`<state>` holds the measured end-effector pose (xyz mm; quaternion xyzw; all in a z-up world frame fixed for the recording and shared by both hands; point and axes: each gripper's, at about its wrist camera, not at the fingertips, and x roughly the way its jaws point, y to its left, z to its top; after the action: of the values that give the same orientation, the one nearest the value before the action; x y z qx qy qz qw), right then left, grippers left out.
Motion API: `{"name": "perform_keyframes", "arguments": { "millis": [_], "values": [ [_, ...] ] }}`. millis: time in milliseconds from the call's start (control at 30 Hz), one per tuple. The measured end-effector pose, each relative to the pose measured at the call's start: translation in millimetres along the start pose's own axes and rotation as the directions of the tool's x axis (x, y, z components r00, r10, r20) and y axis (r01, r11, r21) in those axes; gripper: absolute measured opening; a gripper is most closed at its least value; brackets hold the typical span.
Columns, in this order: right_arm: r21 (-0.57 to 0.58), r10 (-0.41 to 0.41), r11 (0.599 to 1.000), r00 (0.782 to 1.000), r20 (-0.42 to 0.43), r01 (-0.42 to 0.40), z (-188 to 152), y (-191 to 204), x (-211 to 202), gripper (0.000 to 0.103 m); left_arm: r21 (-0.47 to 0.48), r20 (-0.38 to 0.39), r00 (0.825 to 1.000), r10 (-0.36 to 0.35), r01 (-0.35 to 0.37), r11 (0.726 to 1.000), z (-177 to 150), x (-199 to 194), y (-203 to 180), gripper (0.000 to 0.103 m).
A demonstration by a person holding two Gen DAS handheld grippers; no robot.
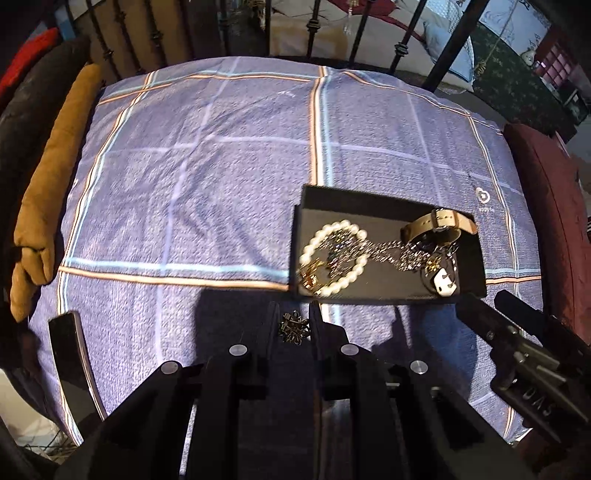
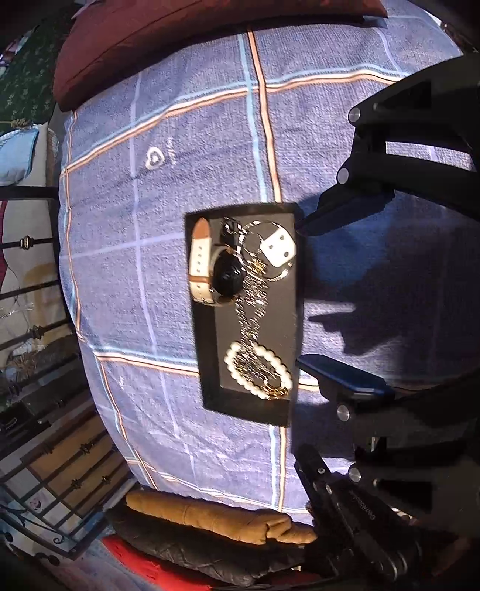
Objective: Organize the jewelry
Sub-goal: 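Carry the gold brooch into the black box and open the left tool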
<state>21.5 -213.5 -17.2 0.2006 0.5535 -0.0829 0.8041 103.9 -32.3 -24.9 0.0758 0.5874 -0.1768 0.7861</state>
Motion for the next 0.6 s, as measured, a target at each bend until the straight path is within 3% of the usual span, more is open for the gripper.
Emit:
{"name": "perform_keyframes", "arguments": {
  "millis": [200,600],
  "values": [
    [-0.002,-0.035,0.999,0.999,0.036,0.035,16,-3,-2,0.067,0.046,0.019,1.000,0.000,-0.001,0.999,14,-7,-30,0.016],
    [-0.002,-0.051,0.999,0.996,0.067,0.052,29,-1,-5,0.067,0.065,0.027,0.999,0.045,-0.046,0.997,26,-4,-39,0.016]
  ]
}}
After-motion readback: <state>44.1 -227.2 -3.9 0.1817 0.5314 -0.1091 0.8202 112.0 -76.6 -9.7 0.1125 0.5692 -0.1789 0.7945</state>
